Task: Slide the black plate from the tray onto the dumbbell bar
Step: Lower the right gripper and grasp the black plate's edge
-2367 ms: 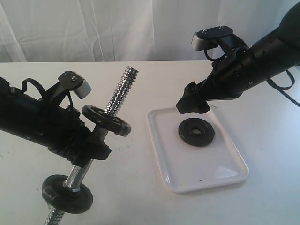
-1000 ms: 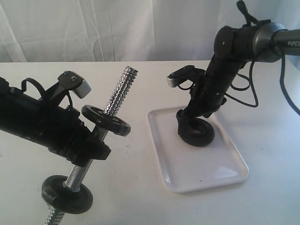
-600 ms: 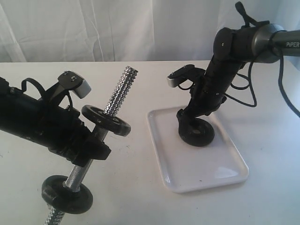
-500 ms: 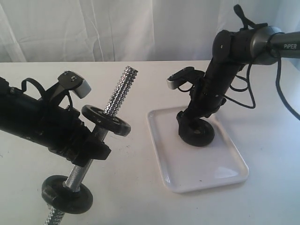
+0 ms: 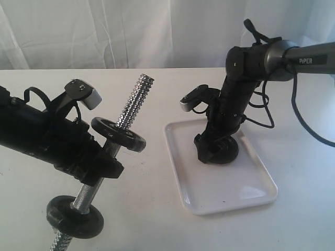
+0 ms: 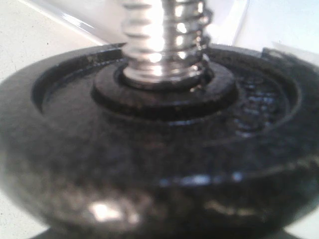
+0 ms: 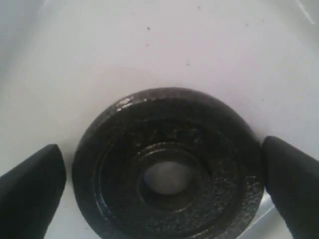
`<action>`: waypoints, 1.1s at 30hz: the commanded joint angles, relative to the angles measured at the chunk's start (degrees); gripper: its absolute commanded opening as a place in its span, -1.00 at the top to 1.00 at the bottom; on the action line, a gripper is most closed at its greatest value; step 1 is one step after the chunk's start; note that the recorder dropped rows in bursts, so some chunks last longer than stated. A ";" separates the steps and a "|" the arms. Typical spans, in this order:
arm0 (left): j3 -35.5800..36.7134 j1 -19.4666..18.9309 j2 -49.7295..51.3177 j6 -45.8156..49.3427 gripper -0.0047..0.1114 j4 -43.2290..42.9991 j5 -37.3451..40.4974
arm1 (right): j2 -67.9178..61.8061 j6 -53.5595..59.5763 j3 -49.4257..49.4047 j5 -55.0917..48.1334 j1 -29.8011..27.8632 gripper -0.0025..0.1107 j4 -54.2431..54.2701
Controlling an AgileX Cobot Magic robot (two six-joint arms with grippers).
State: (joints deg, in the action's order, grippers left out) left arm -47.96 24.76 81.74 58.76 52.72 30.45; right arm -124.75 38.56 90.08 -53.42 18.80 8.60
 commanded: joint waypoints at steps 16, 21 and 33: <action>-1.81 -0.05 -3.15 -0.92 0.92 9.31 2.13 | -0.76 1.87 0.07 -4.15 0.06 -0.90 -1.33; -1.81 -0.05 -3.15 -0.92 0.92 9.31 2.13 | -0.76 1.62 0.07 -4.15 0.06 -0.77 -1.33; -1.81 -0.05 -3.15 -0.92 0.92 9.31 2.13 | -0.76 -4.83 0.07 -5.03 0.06 0.96 -0.79</action>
State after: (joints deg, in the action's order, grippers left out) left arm -47.96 24.76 81.74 58.76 52.72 30.45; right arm -124.87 36.51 90.30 -56.16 18.89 6.72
